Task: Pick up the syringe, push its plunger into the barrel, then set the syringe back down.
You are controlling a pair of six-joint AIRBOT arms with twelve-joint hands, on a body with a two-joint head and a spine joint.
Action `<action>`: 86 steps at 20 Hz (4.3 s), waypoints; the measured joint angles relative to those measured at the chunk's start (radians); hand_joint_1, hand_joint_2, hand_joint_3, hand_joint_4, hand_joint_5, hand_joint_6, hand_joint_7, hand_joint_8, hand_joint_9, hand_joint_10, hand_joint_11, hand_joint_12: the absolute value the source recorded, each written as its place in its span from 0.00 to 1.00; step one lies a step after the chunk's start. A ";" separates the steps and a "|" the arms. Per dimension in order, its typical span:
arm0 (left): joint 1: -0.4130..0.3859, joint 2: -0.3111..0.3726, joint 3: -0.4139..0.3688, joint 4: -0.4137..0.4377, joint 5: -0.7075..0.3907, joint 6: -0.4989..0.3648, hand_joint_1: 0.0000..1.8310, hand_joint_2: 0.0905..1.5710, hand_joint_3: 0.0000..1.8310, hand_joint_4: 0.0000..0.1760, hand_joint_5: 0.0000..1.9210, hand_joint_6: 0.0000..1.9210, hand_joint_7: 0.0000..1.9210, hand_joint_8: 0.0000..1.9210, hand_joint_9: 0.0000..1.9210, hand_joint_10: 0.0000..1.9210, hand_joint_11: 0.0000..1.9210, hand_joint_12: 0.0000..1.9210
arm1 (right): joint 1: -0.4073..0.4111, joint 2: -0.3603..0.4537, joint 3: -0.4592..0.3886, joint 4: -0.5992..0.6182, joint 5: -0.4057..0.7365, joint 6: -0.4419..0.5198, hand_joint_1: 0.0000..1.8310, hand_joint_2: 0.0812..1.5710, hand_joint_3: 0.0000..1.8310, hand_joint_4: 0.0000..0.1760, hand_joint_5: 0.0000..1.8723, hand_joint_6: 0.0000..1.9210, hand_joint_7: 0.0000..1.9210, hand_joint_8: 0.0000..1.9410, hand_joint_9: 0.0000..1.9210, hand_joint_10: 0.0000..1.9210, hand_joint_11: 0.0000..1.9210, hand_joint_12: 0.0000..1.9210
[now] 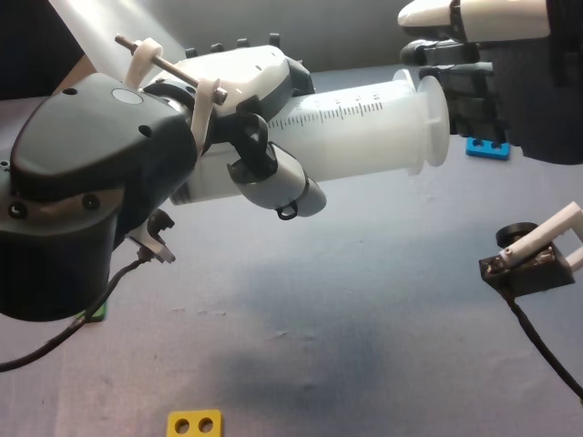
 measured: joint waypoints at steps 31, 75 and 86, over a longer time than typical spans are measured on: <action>0.145 -0.014 0.000 0.253 0.113 -0.123 0.65 0.79 0.00 0.00 0.41 0.59 0.34 0.88 0.31 0.71 0.26 0.73 | -0.077 0.339 0.123 -0.409 0.620 -0.933 0.00 0.90 0.00 0.00 0.05 0.00 0.03 0.00 0.02 0.00 0.02 0.01; 0.242 -0.003 0.029 0.655 0.141 -0.478 0.04 0.48 0.00 0.00 0.00 0.00 0.00 0.00 0.00 0.00 0.00 0.04 | -0.077 0.334 0.076 -0.529 0.882 -1.041 0.00 0.89 0.00 0.00 0.06 0.00 0.04 0.00 0.03 0.00 0.00 0.06; 0.002 0.268 -0.014 1.705 0.472 -1.332 0.21 0.86 0.01 0.00 0.24 0.86 0.23 0.88 0.20 0.90 0.14 0.91 | -0.006 0.344 0.075 -0.669 1.064 -1.210 0.00 0.93 0.00 0.00 0.29 0.48 0.30 0.66 0.22 0.73 0.07 0.87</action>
